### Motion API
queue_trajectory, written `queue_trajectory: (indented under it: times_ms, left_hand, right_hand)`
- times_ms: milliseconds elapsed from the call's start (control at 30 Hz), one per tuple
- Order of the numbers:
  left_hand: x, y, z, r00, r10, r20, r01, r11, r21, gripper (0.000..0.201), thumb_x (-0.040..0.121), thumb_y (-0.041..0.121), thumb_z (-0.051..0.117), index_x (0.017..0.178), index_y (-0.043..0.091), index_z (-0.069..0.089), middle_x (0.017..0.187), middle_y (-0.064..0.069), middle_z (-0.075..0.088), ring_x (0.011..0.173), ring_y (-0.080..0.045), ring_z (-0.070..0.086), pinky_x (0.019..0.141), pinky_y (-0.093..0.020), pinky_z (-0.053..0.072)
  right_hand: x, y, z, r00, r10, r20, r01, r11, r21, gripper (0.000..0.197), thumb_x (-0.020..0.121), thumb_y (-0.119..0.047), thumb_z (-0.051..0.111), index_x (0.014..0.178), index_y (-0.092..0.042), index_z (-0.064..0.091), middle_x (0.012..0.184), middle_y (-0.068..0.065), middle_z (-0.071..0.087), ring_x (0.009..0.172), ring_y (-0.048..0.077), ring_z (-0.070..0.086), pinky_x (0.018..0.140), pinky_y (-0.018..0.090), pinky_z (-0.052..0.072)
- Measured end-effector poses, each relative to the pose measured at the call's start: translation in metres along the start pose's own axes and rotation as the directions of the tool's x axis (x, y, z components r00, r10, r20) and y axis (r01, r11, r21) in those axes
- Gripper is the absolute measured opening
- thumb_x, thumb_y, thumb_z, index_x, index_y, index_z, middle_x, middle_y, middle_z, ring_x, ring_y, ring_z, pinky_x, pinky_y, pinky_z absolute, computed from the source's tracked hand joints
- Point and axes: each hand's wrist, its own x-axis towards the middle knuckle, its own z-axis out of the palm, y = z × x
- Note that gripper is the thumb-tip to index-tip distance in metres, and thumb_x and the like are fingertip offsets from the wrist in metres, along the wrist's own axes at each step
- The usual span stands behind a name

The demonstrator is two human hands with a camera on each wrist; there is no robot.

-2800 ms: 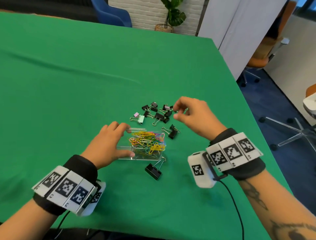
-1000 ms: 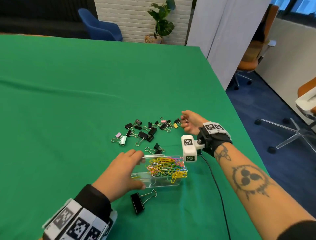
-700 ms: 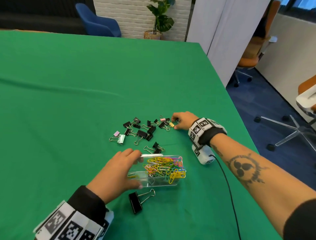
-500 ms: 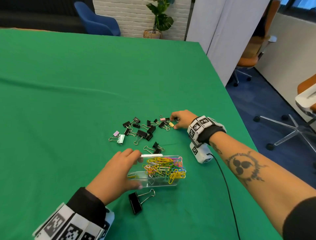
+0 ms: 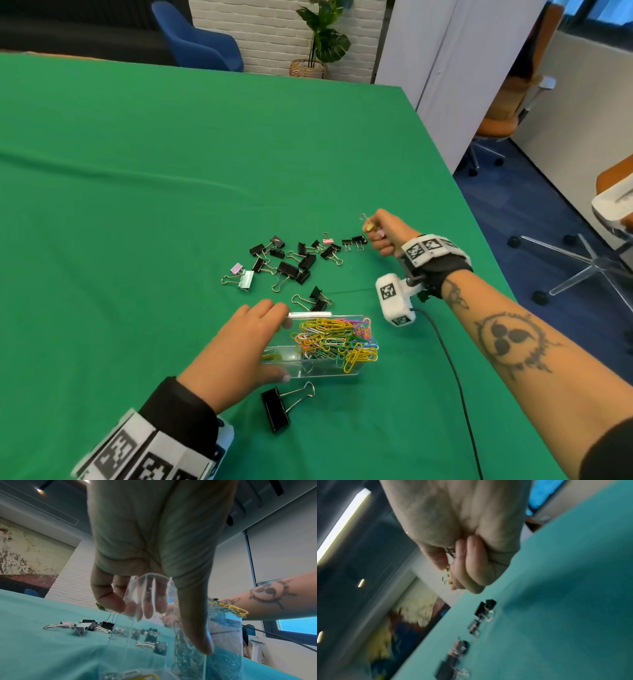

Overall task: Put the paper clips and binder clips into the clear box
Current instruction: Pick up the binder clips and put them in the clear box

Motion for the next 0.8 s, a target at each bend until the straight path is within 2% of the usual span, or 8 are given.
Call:
queue_trajectory:
  times_ms: [100, 200, 300, 367, 433, 533, 633, 800]
  left_hand:
    - [0.0, 0.0, 0.0, 1.0, 0.002, -0.002, -0.002, 1.0, 0.004, 0.057, 0.066, 0.044, 0.074, 0.11, 0.027, 0.043, 0.108, 0.018, 0.04, 0.102, -0.012, 0.043, 0.087, -0.024, 0.037]
    - [0.0, 0.0, 0.0, 1.0, 0.003, -0.003, -0.003, 1.0, 0.004, 0.057, 0.066, 0.044, 0.074, 0.11, 0.027, 0.043, 0.108, 0.018, 0.04, 0.102, -0.012, 0.042, 0.087, -0.025, 0.037]
    - [-0.001, 0.0, 0.0, 1.0, 0.008, -0.007, -0.008, 1.0, 0.001, 0.056, 0.067, 0.045, 0.073, 0.11, 0.028, 0.041, 0.105, 0.021, 0.036, 0.101, -0.01, 0.041, 0.086, -0.022, 0.036]
    - [-0.001, 0.0, 0.0, 1.0, 0.008, -0.005, -0.008, 1.0, 0.002, 0.056, 0.068, 0.045, 0.073, 0.11, 0.028, 0.041, 0.106, 0.021, 0.036, 0.101, -0.01, 0.04, 0.087, -0.022, 0.036]
    - [-0.001, 0.001, -0.001, 1.0, 0.008, 0.004, -0.008, 1.0, 0.012, 0.056, 0.068, 0.046, 0.073, 0.111, 0.028, 0.04, 0.105, 0.02, 0.035, 0.101, -0.011, 0.04, 0.088, -0.023, 0.036]
    - [0.0, 0.001, -0.001, 1.0, 0.01, 0.007, -0.01, 1.0, 0.021, 0.057, 0.068, 0.046, 0.072, 0.112, 0.027, 0.04, 0.105, 0.021, 0.033, 0.101, -0.011, 0.04, 0.087, -0.022, 0.035]
    - [0.0, 0.001, 0.0, 1.0, 0.012, 0.002, -0.012, 1.0, 0.005, 0.057, 0.068, 0.044, 0.073, 0.112, 0.026, 0.041, 0.107, 0.019, 0.037, 0.101, -0.011, 0.039, 0.086, -0.021, 0.035]
    - [0.001, 0.0, -0.001, 1.0, 0.02, 0.003, -0.02, 1.0, 0.011, 0.057, 0.068, 0.045, 0.073, 0.112, 0.026, 0.041, 0.112, 0.016, 0.041, 0.102, -0.011, 0.04, 0.086, -0.022, 0.035]
  right_hand:
    - [-0.007, 0.001, -0.013, 0.995, -0.004, 0.099, -0.036, 0.915, 0.402, 0.031, 0.091, -0.014, 0.022, 0.066, -0.01, 0.041, 0.037, -0.006, 0.041, 0.025, 0.002, 0.03, 0.024, 0.008, 0.017]
    - [-0.013, 0.003, -0.018, 0.991, -0.028, 0.132, -0.045, 0.854, 0.519, 0.033, 0.092, -0.017, 0.024, 0.067, -0.009, 0.044, 0.045, -0.002, 0.048, 0.03, 0.004, 0.039, 0.024, 0.011, 0.023]
    - [-0.007, 0.002, -0.017, 0.99, -0.007, 0.142, -0.072, 0.837, 0.543, 0.041, 0.095, -0.032, 0.034, 0.059, -0.014, 0.041, 0.043, -0.004, 0.044, 0.026, 0.001, 0.032, 0.023, 0.01, 0.018]
    - [-0.001, 0.002, -0.011, 0.999, 0.016, 0.05, -0.031, 0.95, 0.311, 0.041, 0.092, -0.041, 0.047, 0.059, -0.019, 0.035, 0.041, -0.008, 0.037, 0.027, 0.002, 0.025, 0.025, 0.013, 0.018]
    - [0.006, 0.002, -0.003, 0.997, -0.022, -0.072, 0.007, 0.979, -0.205, 0.043, 0.087, -0.045, 0.054, 0.06, -0.02, 0.031, 0.048, -0.007, 0.033, 0.037, 0.007, 0.026, 0.037, 0.017, 0.024]
    - [0.014, 0.005, 0.012, 0.978, -0.18, -0.105, 0.038, 0.65, -0.759, 0.038, 0.091, -0.043, 0.048, 0.066, -0.014, 0.042, 0.061, -0.002, 0.039, 0.053, 0.012, 0.035, 0.054, 0.022, 0.032]
    - [0.018, 0.003, 0.024, 0.974, -0.224, -0.044, 0.057, 0.427, -0.903, 0.023, 0.092, -0.033, 0.052, 0.088, -0.011, 0.055, 0.085, 0.009, 0.058, 0.078, 0.022, 0.054, 0.069, 0.026, 0.04]
    - [0.021, -0.006, 0.029, 0.974, -0.225, -0.021, 0.069, 0.383, -0.921, 0.028, 0.085, -0.027, 0.064, 0.103, -0.006, 0.062, 0.109, 0.013, 0.065, 0.101, 0.028, 0.059, 0.084, 0.03, 0.045]
